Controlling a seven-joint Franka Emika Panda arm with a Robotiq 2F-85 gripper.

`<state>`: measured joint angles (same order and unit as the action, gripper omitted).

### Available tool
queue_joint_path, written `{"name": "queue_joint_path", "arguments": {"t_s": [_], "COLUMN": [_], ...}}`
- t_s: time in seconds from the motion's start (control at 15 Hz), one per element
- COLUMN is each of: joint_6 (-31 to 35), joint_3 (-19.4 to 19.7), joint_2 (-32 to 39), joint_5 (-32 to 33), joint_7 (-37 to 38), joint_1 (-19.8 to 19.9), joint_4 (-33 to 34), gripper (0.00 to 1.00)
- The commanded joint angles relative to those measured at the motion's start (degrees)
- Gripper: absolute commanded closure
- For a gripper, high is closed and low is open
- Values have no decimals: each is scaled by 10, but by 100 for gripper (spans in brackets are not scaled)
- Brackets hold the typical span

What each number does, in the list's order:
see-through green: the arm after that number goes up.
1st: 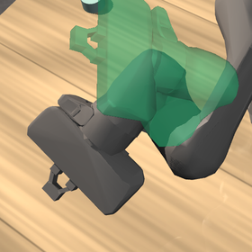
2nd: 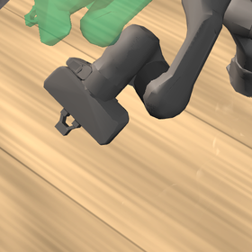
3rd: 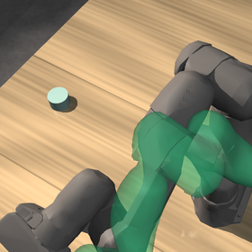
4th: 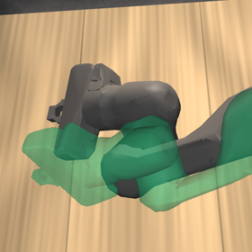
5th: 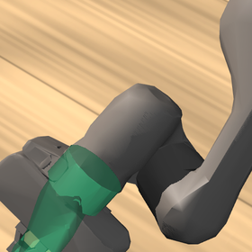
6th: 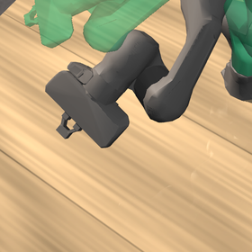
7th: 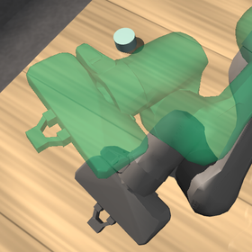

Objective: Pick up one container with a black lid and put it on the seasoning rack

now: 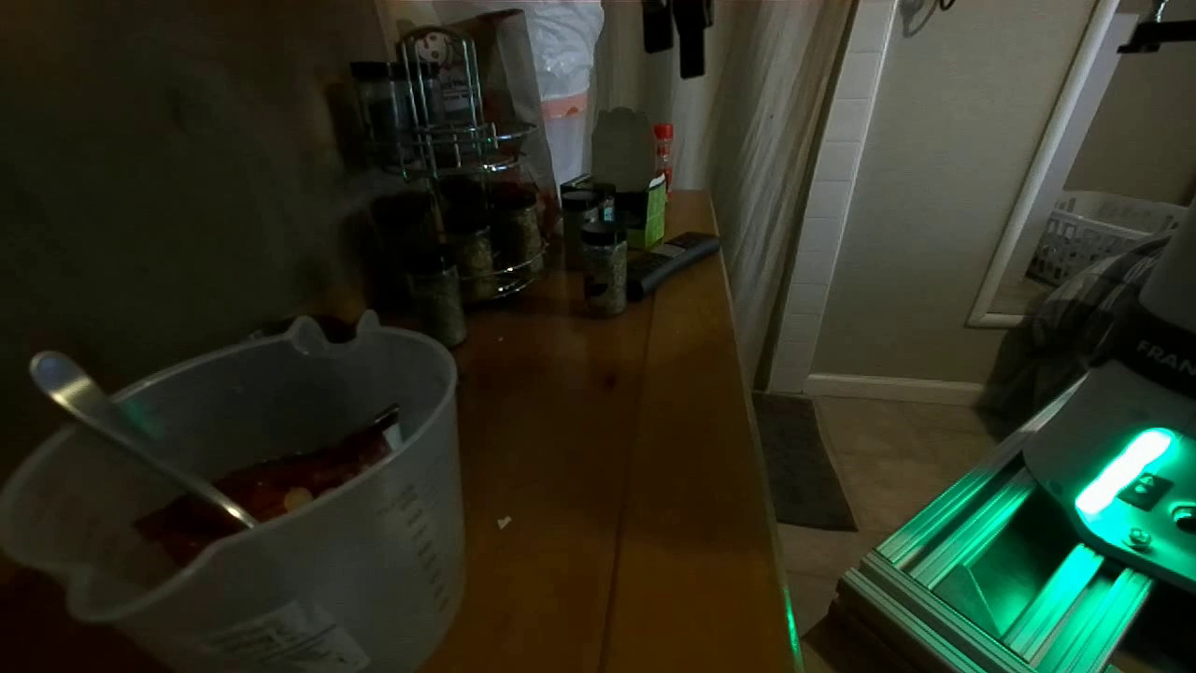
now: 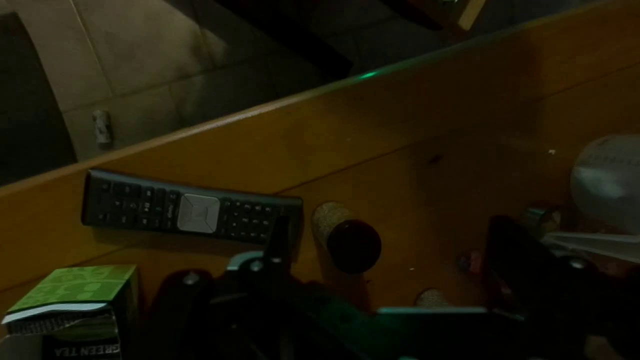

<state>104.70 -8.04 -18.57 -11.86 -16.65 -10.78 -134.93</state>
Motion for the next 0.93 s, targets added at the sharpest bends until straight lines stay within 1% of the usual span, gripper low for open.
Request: {"name": "queue_joint_path", "arguments": {"t_s": [0.0, 0.07, 0.13, 0.2, 0.27, 0.47, 0.6, 0.87], "joint_6": [124, 152, 162, 128, 135, 135, 182, 250], "joint_3": [8, 4, 0, 6, 6, 7, -7, -22], "joint_2": [-25, -25, -21, -2, -1, -1, 7, 28], "joint_5": [-33, -31, -22, -12, -12, -12, 9, 16], "joint_7": [-62, -70, -68, -50, -51, -51, -44, -49], "joint_1": [-19, -25, -29, -23, -27, -27, -29, -45], "joint_4": [-93, -112, -122, -85, -96, -92, -107, -128], "gripper": [0, 0, 0, 0, 0, 0, 0, 0]}}
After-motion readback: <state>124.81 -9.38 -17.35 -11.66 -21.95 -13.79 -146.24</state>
